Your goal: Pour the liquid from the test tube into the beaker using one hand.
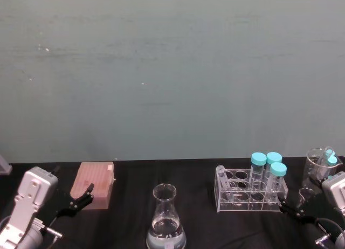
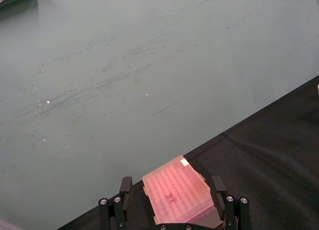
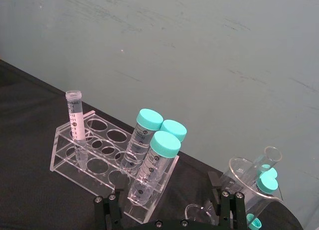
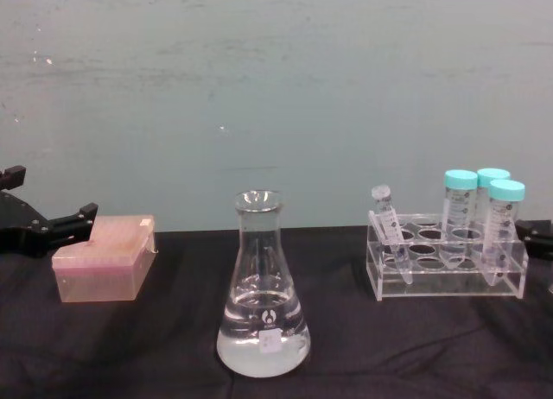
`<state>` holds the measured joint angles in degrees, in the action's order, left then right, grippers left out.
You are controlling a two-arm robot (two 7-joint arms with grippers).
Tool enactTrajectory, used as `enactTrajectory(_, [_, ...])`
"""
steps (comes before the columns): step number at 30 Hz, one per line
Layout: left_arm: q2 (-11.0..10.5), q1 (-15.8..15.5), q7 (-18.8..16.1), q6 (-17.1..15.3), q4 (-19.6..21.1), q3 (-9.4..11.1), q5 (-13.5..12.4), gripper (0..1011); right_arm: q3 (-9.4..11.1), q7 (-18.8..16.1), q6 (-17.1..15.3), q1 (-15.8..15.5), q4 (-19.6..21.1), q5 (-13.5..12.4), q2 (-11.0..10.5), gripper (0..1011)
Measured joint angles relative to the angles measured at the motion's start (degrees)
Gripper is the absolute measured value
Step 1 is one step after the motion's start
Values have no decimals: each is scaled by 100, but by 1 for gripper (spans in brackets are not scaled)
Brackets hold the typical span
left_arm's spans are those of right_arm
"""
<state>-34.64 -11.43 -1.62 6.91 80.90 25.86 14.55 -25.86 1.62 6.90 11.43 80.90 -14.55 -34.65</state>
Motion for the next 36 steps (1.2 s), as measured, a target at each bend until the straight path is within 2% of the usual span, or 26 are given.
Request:
enactTrajectory(14, [0, 0, 0, 0, 0, 0, 0, 1000, 99, -510, 321, 125, -175, 114, 167, 1003])
enactTrajectory(25, [0, 0, 0, 0, 0, 0, 0, 1000, 113, -1285, 543, 675, -407, -6, 469, 1003])
enactTrajectory(36, [0, 0, 0, 0, 0, 0, 0, 1000, 45, -1943, 422, 1114, -577, -96, 776, 1003])
